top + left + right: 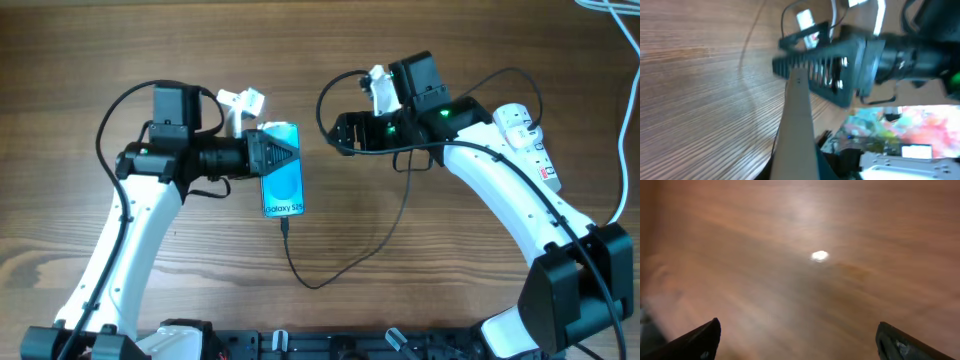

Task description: Plug charger to phone and switch on socket

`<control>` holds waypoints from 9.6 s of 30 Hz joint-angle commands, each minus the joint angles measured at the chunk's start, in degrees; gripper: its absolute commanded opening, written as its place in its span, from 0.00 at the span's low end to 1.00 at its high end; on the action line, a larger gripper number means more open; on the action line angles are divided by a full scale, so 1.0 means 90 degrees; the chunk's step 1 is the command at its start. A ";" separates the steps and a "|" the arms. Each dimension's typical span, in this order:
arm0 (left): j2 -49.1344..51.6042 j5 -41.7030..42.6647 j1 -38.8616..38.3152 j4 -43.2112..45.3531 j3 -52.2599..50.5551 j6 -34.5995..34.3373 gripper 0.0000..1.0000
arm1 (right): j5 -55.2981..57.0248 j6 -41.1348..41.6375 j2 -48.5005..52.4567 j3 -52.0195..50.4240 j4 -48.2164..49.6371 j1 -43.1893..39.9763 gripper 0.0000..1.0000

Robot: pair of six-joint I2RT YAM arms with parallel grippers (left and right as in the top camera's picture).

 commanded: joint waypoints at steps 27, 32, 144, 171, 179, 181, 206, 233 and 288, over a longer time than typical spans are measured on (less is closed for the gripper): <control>0.1319 -0.4554 -0.1843 0.0452 -0.0063 -0.2455 0.04 | 0.1146 -0.0126 0.0017 0.0107 -0.0007 0.0015 1.00; 0.1350 -0.4483 -0.1843 0.0466 -0.0063 -0.2450 0.04 | 0.1076 0.0384 0.0017 0.0107 0.0253 0.0015 1.00; 0.1350 -0.3361 0.1384 0.2409 -0.0063 -0.1202 1.00 | -0.1967 0.0525 0.3407 0.0107 0.1853 0.0469 0.79; 0.1350 -0.3361 0.1384 0.2409 -0.0063 -0.1202 1.00 | 0.0933 0.1685 0.2939 0.0121 0.1185 0.0942 1.00; 0.1350 -0.3361 0.1384 0.2409 -0.0063 -0.1205 1.00 | 0.0243 0.1358 0.2926 0.0119 0.0493 0.1195 1.00; 0.1350 -0.3361 0.1384 0.2407 -0.0063 -0.1205 1.00 | 0.0049 0.1353 0.2929 0.0119 0.0219 0.1195 1.00; 0.1350 -0.3364 0.1384 0.2409 -0.0063 -0.1202 1.00 | -0.0578 0.1365 0.2929 0.0119 0.0231 0.1479 1.00; 0.1350 -0.3361 0.1384 0.2407 -0.0063 -0.1202 1.00 | -0.0457 0.1358 0.2929 0.0119 0.0350 0.1479 1.00; 0.1350 -0.3361 0.1384 0.2407 -0.0063 -0.1202 1.00 | 0.3546 0.0685 0.1770 0.0590 -0.1513 -0.5357 1.00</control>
